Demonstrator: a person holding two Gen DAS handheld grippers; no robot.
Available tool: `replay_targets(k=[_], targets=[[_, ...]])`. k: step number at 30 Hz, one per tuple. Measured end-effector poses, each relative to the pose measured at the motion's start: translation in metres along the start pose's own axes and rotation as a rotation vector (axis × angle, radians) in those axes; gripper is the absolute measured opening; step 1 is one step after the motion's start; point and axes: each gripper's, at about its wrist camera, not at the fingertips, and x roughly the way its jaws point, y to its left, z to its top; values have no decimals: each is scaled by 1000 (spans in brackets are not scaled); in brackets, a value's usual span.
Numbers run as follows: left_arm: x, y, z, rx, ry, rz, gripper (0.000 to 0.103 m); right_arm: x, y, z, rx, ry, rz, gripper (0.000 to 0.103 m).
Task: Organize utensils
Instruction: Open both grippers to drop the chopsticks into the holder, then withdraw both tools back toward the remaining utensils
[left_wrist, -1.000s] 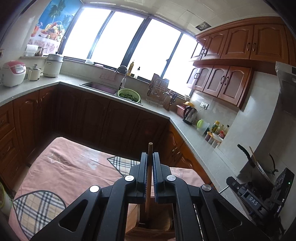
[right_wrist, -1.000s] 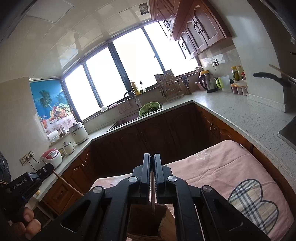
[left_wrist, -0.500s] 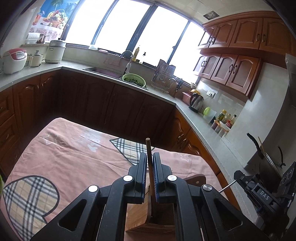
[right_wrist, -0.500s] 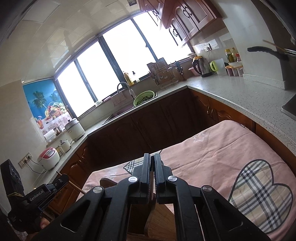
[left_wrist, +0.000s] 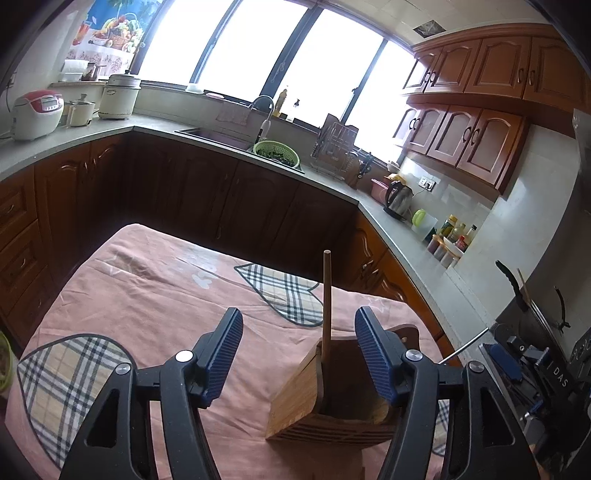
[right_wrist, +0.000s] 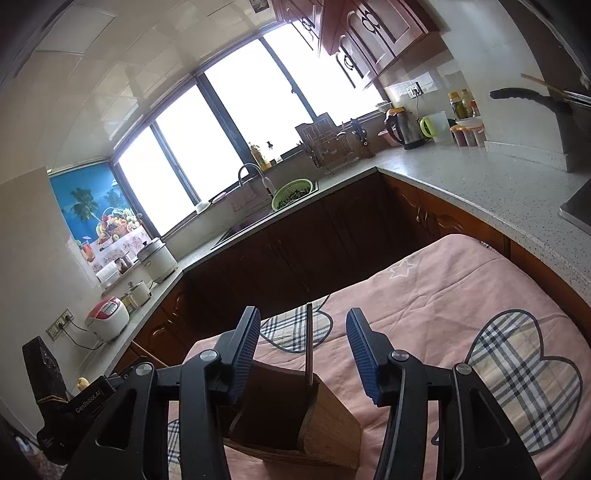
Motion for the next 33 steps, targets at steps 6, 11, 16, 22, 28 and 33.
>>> replay_targets(k=[6,11,16,22,28,33], targets=[[-47,4,-12,56,-76,-2,102,-35,1,-13,-34,-11,-7,65],[-80,6,-35,114,-96,-11,102,-60,-1,-28,-41,7,-8,65],[-106,10,-45,129,-87,-1,102,-84,3,-44,-71,18,-16,65],[-133,13,-53,153,-48,31,102,-113,12,-66,-125,19,-32,66],[-152,16,-58,126,14,52,102,-136,15,-91,-168,34,-69,67],[-159,18,-65,143,67,73,102,-141,7,-110,-168,75,-96,67]])
